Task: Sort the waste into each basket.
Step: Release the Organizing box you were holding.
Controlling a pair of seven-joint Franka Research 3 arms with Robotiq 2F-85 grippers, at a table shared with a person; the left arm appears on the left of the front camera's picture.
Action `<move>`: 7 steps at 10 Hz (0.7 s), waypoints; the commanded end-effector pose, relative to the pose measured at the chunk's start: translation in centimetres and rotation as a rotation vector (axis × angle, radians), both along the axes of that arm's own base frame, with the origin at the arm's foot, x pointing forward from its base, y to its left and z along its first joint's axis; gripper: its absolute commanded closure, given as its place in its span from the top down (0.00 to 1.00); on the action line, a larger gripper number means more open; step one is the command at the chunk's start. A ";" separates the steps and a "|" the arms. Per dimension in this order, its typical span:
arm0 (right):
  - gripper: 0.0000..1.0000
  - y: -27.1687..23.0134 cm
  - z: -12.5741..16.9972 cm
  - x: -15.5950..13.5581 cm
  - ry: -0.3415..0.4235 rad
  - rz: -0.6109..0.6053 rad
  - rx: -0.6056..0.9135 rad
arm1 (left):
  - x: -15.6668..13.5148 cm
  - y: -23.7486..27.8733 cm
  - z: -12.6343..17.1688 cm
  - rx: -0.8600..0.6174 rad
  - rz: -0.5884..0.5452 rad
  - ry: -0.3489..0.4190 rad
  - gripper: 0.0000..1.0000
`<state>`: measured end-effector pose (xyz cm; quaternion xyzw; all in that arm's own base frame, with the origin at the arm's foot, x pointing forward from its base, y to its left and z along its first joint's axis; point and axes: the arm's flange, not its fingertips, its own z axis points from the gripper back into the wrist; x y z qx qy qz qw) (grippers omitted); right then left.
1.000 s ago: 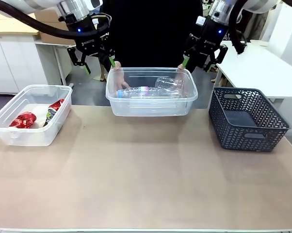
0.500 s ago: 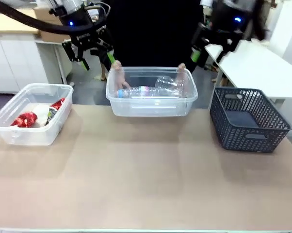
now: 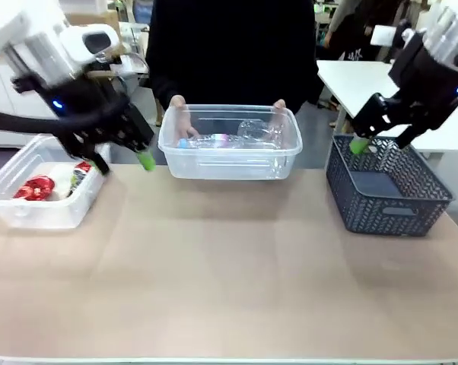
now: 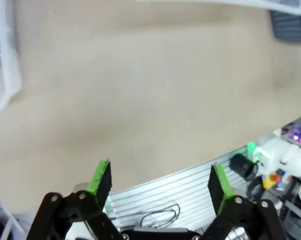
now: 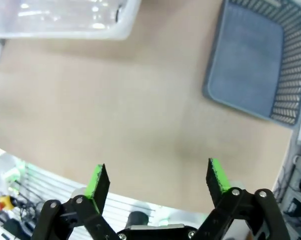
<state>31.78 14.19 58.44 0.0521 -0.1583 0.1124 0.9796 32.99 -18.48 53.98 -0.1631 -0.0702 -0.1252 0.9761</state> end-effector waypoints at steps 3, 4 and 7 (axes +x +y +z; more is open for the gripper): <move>1.00 -2.6 -0.3 -1.5 0.061 0.010 0.133 | -1.4 2.4 -0.2 -0.106 -0.086 0.058 0.99; 1.00 -6.4 0.0 -3.1 0.175 -0.058 0.389 | -3.3 6.5 0.2 -0.310 -0.110 0.136 0.99; 1.00 -17.9 -1.0 -6.1 0.385 -0.424 1.037 | -7.0 18.0 -1.5 -1.027 -0.036 0.142 0.99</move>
